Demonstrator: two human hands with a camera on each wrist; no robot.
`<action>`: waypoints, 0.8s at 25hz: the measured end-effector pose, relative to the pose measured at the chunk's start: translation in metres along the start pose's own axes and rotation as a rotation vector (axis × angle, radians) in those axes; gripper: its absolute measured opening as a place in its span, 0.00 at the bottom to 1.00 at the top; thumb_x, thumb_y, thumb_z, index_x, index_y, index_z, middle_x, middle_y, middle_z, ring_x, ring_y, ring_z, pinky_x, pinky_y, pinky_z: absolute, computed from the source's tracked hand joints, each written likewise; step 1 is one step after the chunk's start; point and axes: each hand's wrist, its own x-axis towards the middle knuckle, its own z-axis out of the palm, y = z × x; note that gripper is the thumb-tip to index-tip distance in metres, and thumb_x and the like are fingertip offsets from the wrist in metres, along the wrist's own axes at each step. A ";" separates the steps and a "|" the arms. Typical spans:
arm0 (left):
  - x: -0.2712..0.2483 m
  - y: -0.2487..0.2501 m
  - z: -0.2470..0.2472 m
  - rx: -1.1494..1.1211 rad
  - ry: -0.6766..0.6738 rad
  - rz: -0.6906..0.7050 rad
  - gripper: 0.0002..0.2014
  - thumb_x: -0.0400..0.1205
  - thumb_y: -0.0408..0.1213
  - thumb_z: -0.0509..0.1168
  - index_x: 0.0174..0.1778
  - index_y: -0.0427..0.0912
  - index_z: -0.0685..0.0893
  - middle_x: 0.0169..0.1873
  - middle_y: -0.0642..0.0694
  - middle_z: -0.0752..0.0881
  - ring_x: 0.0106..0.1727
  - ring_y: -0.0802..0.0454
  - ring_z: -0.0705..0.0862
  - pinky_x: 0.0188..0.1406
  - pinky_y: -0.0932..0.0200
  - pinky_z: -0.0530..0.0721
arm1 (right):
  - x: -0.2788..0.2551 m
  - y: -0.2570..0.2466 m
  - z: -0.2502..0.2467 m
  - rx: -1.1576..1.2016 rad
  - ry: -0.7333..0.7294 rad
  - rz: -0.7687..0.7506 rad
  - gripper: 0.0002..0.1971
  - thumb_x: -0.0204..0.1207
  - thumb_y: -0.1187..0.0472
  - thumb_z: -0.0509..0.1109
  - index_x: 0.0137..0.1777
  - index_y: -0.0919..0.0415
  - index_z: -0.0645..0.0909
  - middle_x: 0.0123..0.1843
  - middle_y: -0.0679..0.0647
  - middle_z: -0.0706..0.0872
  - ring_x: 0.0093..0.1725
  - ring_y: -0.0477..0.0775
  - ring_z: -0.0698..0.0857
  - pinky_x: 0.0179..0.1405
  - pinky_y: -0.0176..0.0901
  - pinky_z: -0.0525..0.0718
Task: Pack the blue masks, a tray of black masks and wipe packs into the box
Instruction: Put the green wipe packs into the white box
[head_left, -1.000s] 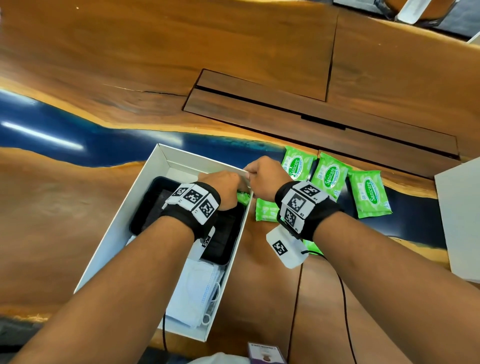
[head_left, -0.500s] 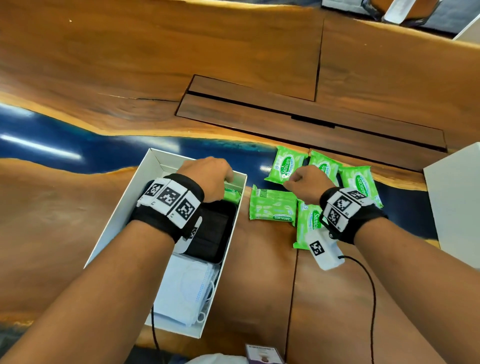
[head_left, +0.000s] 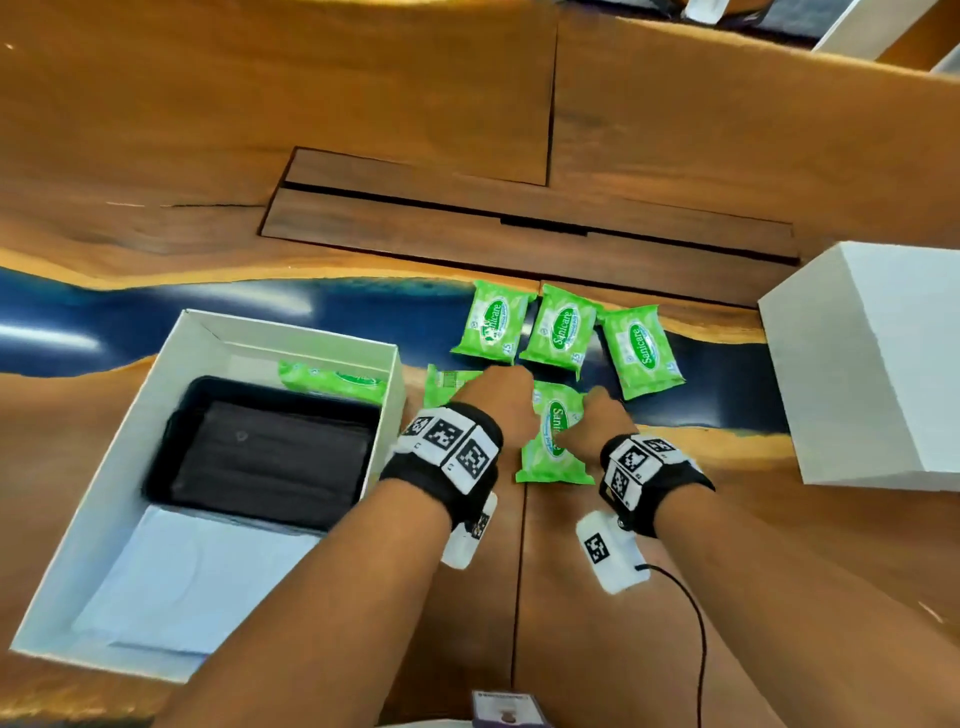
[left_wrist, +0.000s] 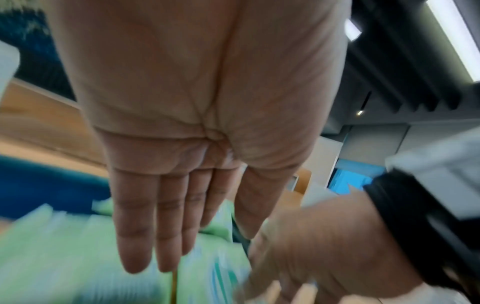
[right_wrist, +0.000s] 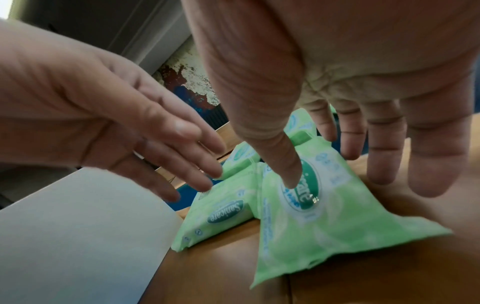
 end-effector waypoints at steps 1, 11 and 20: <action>0.005 0.004 0.016 -0.001 -0.060 -0.033 0.10 0.82 0.37 0.65 0.54 0.34 0.81 0.59 0.36 0.84 0.61 0.36 0.83 0.55 0.48 0.81 | 0.003 0.004 0.005 0.041 0.003 0.016 0.33 0.67 0.59 0.78 0.68 0.64 0.66 0.64 0.64 0.78 0.61 0.67 0.82 0.42 0.50 0.80; 0.043 0.020 0.071 -0.363 -0.021 -0.341 0.15 0.81 0.33 0.65 0.62 0.32 0.80 0.59 0.36 0.85 0.59 0.36 0.85 0.52 0.48 0.84 | 0.026 0.028 0.014 0.309 -0.037 -0.003 0.15 0.66 0.59 0.78 0.44 0.63 0.76 0.34 0.53 0.77 0.35 0.54 0.78 0.26 0.40 0.71; 0.042 0.034 0.070 -0.502 0.126 -0.367 0.18 0.79 0.35 0.68 0.63 0.34 0.79 0.61 0.36 0.84 0.62 0.37 0.83 0.57 0.48 0.84 | 0.016 0.023 -0.028 0.348 -0.058 -0.195 0.10 0.71 0.63 0.77 0.40 0.59 0.76 0.39 0.55 0.82 0.43 0.57 0.83 0.39 0.45 0.80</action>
